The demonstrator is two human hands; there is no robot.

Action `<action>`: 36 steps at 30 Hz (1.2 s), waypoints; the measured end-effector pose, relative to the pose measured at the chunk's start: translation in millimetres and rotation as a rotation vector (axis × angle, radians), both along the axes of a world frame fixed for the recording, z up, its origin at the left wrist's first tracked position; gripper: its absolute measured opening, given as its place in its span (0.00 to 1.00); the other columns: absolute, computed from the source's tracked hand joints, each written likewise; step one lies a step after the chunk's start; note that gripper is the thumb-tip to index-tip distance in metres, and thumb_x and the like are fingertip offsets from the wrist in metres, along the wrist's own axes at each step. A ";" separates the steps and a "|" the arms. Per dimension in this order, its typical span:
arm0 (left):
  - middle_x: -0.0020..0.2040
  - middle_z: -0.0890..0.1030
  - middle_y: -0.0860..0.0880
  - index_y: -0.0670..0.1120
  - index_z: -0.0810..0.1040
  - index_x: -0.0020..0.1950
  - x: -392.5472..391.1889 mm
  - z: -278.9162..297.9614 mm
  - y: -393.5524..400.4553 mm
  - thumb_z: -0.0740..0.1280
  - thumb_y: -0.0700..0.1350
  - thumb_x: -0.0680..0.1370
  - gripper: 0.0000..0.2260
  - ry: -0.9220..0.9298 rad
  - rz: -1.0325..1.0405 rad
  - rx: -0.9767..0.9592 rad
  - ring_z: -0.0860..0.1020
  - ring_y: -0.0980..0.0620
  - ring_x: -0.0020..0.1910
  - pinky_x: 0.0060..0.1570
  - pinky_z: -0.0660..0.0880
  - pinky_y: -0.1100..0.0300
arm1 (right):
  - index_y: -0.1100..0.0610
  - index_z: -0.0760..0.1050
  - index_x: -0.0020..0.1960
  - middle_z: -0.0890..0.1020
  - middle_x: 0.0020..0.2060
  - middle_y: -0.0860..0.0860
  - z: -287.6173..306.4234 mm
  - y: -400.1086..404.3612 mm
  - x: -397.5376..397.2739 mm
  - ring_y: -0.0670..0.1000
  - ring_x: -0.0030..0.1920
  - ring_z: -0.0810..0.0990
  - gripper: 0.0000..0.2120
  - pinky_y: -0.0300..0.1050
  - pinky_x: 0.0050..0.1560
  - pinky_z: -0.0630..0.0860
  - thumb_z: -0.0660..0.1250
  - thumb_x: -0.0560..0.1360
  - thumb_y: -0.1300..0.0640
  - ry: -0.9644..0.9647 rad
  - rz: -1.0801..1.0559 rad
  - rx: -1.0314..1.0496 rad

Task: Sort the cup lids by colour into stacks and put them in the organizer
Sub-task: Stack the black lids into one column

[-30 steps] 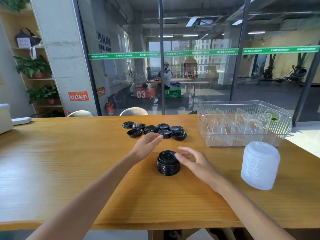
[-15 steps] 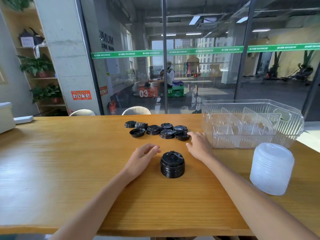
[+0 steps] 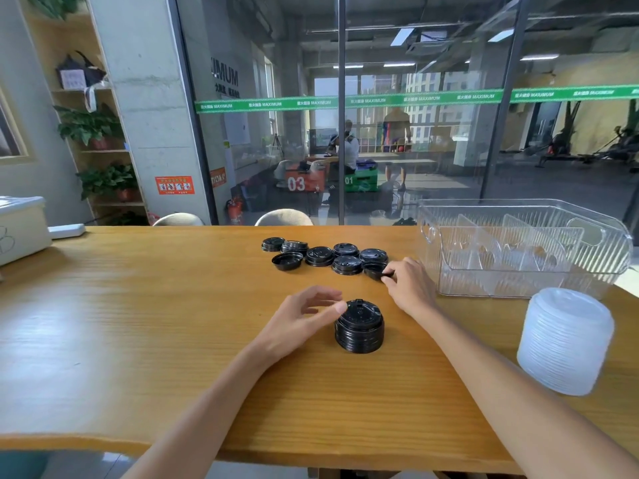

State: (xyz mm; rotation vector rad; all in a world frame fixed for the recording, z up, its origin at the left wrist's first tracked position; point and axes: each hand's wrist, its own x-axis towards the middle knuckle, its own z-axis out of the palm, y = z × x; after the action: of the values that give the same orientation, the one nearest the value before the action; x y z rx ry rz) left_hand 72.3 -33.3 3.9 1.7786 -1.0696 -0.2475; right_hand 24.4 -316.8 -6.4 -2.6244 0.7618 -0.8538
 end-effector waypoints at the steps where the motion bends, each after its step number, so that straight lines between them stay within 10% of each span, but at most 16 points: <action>1: 0.68 0.83 0.61 0.56 0.80 0.72 -0.7 -0.3 -0.3 0.73 0.67 0.78 0.26 -0.018 -0.034 0.023 0.79 0.63 0.68 0.70 0.74 0.57 | 0.51 0.85 0.58 0.81 0.55 0.50 2.3 2.5 -1.8 0.54 0.62 0.77 0.06 0.46 0.43 0.74 0.73 0.81 0.53 -0.029 0.011 0.016; 11: 0.68 0.82 0.63 0.58 0.75 0.76 3.8 -9.9 -7.6 0.85 0.63 0.68 0.39 -0.134 -0.066 0.171 0.78 0.66 0.68 0.70 0.71 0.64 | 0.55 0.84 0.52 0.82 0.53 0.49 41.3 44.4 -40.0 0.50 0.53 0.80 0.04 0.47 0.55 0.78 0.74 0.81 0.55 -0.325 0.259 0.313; 19: 0.67 0.82 0.62 0.58 0.75 0.76 4.0 -8.0 -6.9 0.83 0.66 0.68 0.39 -0.154 -0.014 0.186 0.78 0.66 0.66 0.65 0.72 0.66 | 0.60 0.84 0.56 0.87 0.53 0.54 31.4 65.7 -77.1 0.51 0.52 0.83 0.07 0.46 0.42 0.83 0.71 0.84 0.56 -0.484 0.396 0.923; 36: 0.67 0.83 0.58 0.54 0.75 0.76 3.9 -7.5 -6.8 0.83 0.64 0.69 0.39 -0.182 0.010 0.180 0.79 0.61 0.67 0.71 0.76 0.50 | 0.63 0.83 0.59 0.87 0.48 0.58 15.0 65.5 -94.5 0.52 0.44 0.83 0.09 0.46 0.44 0.80 0.72 0.81 0.62 -0.642 0.491 1.480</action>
State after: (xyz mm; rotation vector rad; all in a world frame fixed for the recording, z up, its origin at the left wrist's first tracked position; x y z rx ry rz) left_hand 76.2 -40.1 -3.6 1.9968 -1.1978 -0.1826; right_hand -70.1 -251.2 8.5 -1.0328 0.2802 -0.5351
